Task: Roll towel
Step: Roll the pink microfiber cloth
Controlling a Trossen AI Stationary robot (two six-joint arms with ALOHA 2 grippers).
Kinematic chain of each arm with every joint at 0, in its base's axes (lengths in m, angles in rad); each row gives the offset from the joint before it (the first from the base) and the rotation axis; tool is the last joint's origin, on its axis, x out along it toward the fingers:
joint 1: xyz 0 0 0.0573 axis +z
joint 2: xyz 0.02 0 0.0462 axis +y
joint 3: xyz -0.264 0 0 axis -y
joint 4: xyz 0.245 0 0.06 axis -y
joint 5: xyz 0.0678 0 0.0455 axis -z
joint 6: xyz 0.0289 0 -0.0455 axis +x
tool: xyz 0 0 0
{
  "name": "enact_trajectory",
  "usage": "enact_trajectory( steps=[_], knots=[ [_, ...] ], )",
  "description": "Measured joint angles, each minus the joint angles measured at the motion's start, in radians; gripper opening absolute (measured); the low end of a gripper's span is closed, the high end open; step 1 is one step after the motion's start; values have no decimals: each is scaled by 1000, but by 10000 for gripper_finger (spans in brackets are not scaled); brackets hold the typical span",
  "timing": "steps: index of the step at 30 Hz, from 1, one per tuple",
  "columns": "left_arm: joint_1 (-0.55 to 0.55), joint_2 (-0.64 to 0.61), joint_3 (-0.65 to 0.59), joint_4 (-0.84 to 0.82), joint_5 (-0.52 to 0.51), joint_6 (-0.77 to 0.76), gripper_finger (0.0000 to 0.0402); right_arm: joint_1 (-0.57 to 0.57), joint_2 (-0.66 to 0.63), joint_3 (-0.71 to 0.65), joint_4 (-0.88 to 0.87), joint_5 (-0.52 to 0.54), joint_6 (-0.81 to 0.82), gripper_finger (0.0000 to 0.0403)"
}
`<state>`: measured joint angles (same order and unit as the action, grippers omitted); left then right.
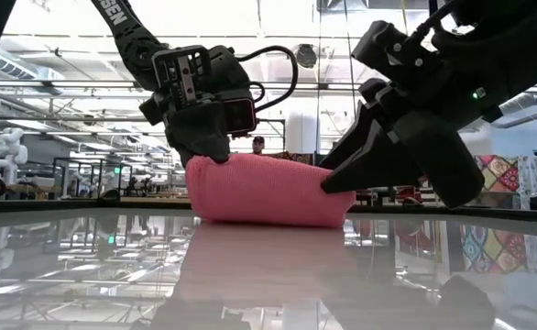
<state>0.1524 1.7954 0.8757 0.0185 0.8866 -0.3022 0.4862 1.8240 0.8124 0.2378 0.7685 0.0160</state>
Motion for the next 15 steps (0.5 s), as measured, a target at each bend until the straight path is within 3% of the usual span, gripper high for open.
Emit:
enact_trajectory(
  steps=[15],
  knots=[
    [12, 0, 0, 6, 14, -7, 3, 10, 9, 0, -4, -90, -28, 175]
  ],
)
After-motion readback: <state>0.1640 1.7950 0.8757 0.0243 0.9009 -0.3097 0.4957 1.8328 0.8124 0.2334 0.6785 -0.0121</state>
